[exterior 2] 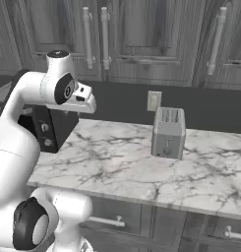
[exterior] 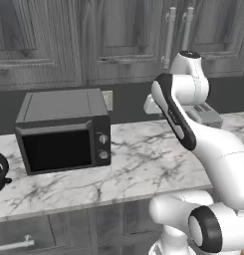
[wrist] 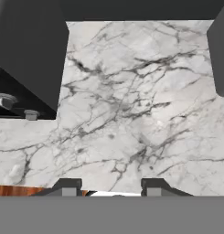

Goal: Navigate to the sink.

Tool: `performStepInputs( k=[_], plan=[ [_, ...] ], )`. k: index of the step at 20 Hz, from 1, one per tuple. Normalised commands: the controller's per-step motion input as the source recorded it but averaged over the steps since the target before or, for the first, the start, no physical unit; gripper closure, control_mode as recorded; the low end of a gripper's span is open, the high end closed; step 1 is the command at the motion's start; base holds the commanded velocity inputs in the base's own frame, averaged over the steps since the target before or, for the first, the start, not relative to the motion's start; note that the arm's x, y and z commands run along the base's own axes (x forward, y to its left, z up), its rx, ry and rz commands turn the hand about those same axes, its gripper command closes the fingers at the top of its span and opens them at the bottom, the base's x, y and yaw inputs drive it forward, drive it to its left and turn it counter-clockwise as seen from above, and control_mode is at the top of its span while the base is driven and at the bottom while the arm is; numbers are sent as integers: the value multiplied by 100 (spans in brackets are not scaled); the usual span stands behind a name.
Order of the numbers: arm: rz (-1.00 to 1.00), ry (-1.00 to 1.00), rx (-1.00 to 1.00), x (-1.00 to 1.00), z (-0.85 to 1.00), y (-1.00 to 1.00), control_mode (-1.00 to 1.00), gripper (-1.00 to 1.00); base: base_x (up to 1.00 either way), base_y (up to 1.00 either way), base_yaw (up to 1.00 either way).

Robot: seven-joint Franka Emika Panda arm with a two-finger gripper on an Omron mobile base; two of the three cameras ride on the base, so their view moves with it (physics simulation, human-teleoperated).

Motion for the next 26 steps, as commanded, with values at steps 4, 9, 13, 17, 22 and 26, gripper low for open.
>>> performStepInputs(
  k=[4,9,13,17,22,26],
  plan=[
    [0,0,0,0,0,0,100,-100,-21,1,0],
    [0,0,0,0,0,0,100,-100,-60,4,48],
    [0,0,0,0,0,0,100,-100,-39,30,65],
    [0,0,0,0,0,0,100,-100,-3,66,71],
    [0,0,0,0,0,0,100,-100,-9,74,69],
    [0,0,0,0,0,0,100,-100,-6,75,67]
  ],
)
